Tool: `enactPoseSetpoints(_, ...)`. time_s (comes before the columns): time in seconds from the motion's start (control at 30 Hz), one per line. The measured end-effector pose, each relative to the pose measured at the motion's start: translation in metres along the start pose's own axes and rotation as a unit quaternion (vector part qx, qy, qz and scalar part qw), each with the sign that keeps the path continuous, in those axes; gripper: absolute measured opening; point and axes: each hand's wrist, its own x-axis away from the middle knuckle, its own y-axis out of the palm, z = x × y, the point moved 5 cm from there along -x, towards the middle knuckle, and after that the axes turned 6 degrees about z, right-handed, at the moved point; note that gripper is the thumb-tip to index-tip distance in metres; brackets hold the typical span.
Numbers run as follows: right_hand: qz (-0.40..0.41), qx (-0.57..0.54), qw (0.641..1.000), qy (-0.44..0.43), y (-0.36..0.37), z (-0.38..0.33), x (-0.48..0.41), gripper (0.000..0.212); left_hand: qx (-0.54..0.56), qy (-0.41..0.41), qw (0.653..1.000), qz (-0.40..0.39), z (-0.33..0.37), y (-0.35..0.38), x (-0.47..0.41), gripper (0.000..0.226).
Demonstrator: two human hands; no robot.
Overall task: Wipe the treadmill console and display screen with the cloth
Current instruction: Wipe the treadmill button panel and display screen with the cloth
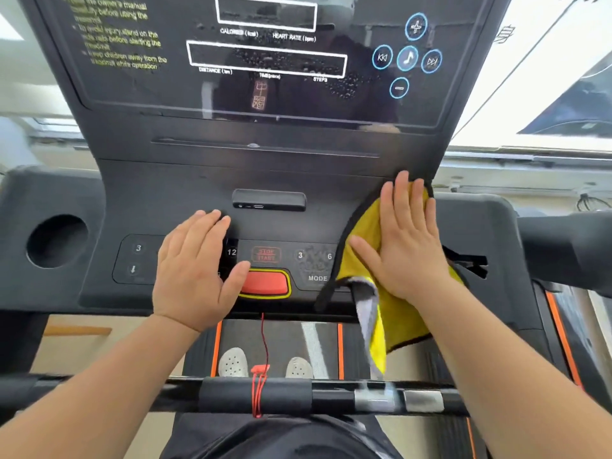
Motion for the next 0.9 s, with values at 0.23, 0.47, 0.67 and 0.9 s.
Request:
enactPoseSetpoints(0.23, 0.018, -0.003, 1.000, 0.001, 0.000, -0.061, -0.015, 0.114, 0.004, -0.007, 1.000, -0.011, 0.000, 0.000, 0.000, 0.069)
enactPoseSetpoints(0.47, 0.000, 0.009, 0.986, -0.169, 0.008, -0.067, 0.022, 0.090, 0.046, -0.008, 0.999, -0.002, 0.000, -0.004, -0.002, 0.066)
enactPoseSetpoints(0.67, 0.039, -0.006, 0.997, -0.062, 0.005, -0.053, 0.046, 0.092, 0.035, 0.085, 0.996, 0.000, 0.029, -0.008, 0.000, 0.066)
enactPoseSetpoints(0.9, 0.193, -0.038, 0.976, -0.099, -0.015, -0.028, 0.043, 0.043, 0.023, 0.115, 0.990, -0.080, 0.081, 0.008, -0.003, 0.042)
